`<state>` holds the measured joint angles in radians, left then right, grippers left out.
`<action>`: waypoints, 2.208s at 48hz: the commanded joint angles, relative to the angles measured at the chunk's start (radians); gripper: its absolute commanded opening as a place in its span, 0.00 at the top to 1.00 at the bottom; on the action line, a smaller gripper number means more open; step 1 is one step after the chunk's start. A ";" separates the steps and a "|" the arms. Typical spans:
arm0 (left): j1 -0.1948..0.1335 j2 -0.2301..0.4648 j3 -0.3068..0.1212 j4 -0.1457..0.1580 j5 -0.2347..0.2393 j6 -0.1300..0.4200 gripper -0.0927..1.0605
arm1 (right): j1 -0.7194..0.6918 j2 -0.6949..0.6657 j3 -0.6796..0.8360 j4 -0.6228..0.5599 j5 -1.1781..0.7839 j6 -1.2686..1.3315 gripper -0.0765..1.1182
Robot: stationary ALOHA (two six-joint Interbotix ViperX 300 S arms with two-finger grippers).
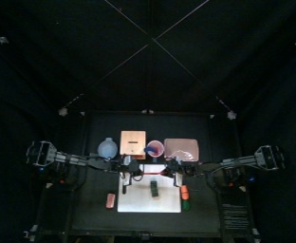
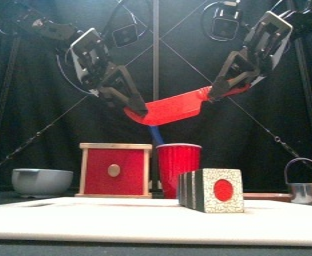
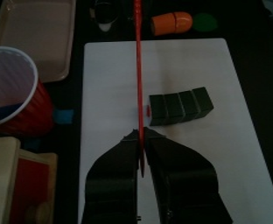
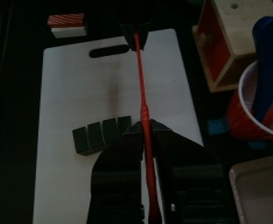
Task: Place sushi on board then cut the sushi with the knife then place the pieces on the plate
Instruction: Cut the sushi into 4 pieces
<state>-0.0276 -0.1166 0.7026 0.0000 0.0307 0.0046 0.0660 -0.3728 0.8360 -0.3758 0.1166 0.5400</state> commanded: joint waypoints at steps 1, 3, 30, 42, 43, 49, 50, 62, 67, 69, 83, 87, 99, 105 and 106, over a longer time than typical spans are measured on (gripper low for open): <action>-0.006 -0.003 -0.018 0.000 -0.005 -0.003 0.54 | 0.003 0.002 -0.012 0.028 -0.003 0.003 0.60; -0.011 0.000 -0.018 -0.003 -0.005 -0.003 0.54 | 0.003 0.012 -0.008 0.046 -0.002 0.003 0.60; -0.101 0.133 -0.071 -0.049 0.008 -0.005 0.54 | 0.066 0.127 -0.015 0.150 0.112 0.003 0.60; -0.118 0.146 -0.080 -0.075 0.012 -0.005 0.54 | 0.072 0.155 -0.009 0.167 0.112 0.002 0.60; -0.120 0.147 -0.080 -0.077 0.012 -0.005 0.54 | 0.071 0.156 -0.009 0.167 0.112 0.002 0.60; -0.120 0.158 -0.083 -0.084 0.011 -0.005 0.54 | 0.066 0.170 -0.008 0.169 0.114 0.002 0.60; -0.120 0.161 -0.084 -0.086 0.012 -0.005 0.54 | 0.066 0.172 -0.009 0.169 0.115 0.002 0.60; -0.120 0.173 -0.089 -0.091 0.011 -0.005 0.54 | 0.066 0.189 -0.011 0.166 0.144 0.002 0.60; -0.121 0.176 -0.087 -0.092 0.011 -0.005 0.54 | 0.064 0.189 -0.009 0.167 0.147 0.002 0.60; -0.121 0.178 -0.087 -0.095 0.012 -0.005 0.54 | 0.064 0.190 -0.008 0.167 0.149 0.002 0.60; -0.127 0.187 -0.087 -0.115 0.012 -0.003 0.54 | 0.063 0.201 -0.008 0.166 0.150 0.002 0.60; -0.127 0.190 -0.089 -0.115 0.011 -0.003 0.54 | 0.063 0.206 -0.009 0.169 0.161 0.002 0.60; -0.129 0.198 -0.089 -0.117 0.012 -0.003 0.54 | 0.063 0.212 -0.012 0.166 0.186 0.002 0.60; -0.130 0.202 -0.089 -0.117 0.012 -0.005 0.54 | 0.061 0.212 -0.012 0.164 0.187 0.002 0.60; -0.132 0.202 -0.089 -0.115 0.012 -0.005 0.54 | 0.061 0.212 -0.012 0.164 0.186 0.002 0.60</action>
<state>-0.1411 0.0936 0.6305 -0.1150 0.0399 0.0015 0.1381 -0.1488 0.8283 -0.2117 0.2899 0.5384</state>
